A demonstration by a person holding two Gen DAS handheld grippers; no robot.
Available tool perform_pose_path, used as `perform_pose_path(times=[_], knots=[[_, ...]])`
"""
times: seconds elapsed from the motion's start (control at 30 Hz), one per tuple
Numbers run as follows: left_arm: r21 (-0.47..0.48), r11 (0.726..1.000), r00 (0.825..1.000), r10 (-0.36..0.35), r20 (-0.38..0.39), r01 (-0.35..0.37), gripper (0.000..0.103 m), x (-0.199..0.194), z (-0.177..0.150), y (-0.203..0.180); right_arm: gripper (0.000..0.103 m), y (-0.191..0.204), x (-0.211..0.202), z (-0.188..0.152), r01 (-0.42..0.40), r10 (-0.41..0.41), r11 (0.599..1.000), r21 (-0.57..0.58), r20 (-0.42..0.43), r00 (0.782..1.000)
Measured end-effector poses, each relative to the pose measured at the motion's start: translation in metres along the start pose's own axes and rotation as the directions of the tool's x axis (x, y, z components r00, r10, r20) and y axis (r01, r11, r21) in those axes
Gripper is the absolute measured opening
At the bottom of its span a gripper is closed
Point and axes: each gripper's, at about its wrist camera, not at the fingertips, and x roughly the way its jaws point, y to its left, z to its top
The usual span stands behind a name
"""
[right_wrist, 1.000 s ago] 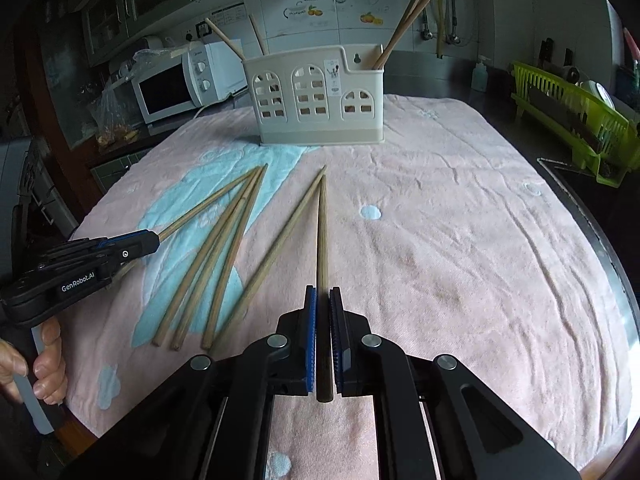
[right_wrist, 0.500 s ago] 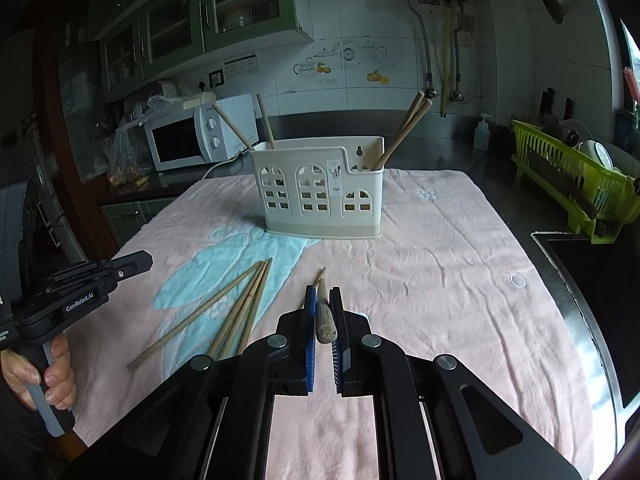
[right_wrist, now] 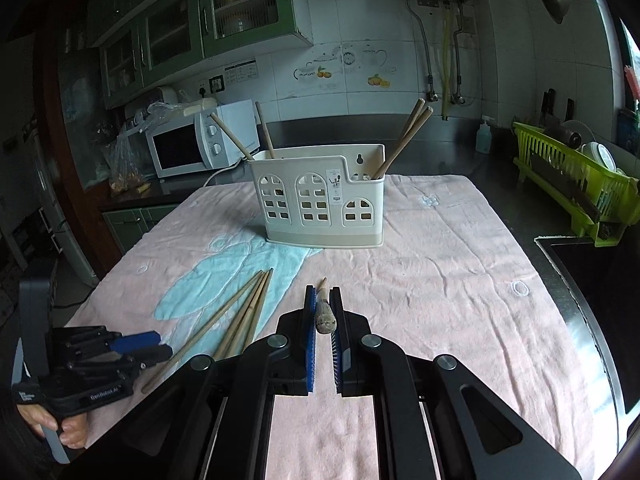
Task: Organize utensils
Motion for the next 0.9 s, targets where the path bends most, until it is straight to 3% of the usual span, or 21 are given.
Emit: perform_pose_path(times=[0.3, 0.43, 0.53, 0.67, 0.9], knots=[[-0.031, 0.999, 0.998, 0.03, -0.061, -0.032, 0.026, 0.014, -0.019, 0.008, 0.007, 0.003, 0.002, 0.002, 0.001, -0.001, 1.0, -0.002, 0.001, 1.0], [-0.025, 0.998, 0.997, 0.049, -0.054, -0.051, 0.025, 0.014, -0.025, 0.007, 0.007, 0.003, 0.004, 0.002, 0.002, -0.002, 1.0, -0.008, 0.0, 1.0], [0.026, 0.994, 0.993, 0.109, -0.05, -0.107, 0.014, 0.015, -0.025, 0.0, 0.007, 0.003, 0.004, 0.002, 0.001, -0.001, 1.0, -0.006, 0.001, 1.0], [0.027, 0.994, 0.992, 0.112, -0.054, -0.111, 0.005, 0.012, -0.022, 0.001, 0.007, 0.003, 0.004, 0.002, 0.001, -0.001, 1.0, -0.004, 0.002, 1.0], [-0.034, 0.998, 0.997, 0.06, 0.044, -0.058, 0.005, -0.015, 0.001, 0.009, 0.007, 0.005, 0.003, 0.005, 0.002, -0.002, 1.0, -0.007, 0.012, 1.0]])
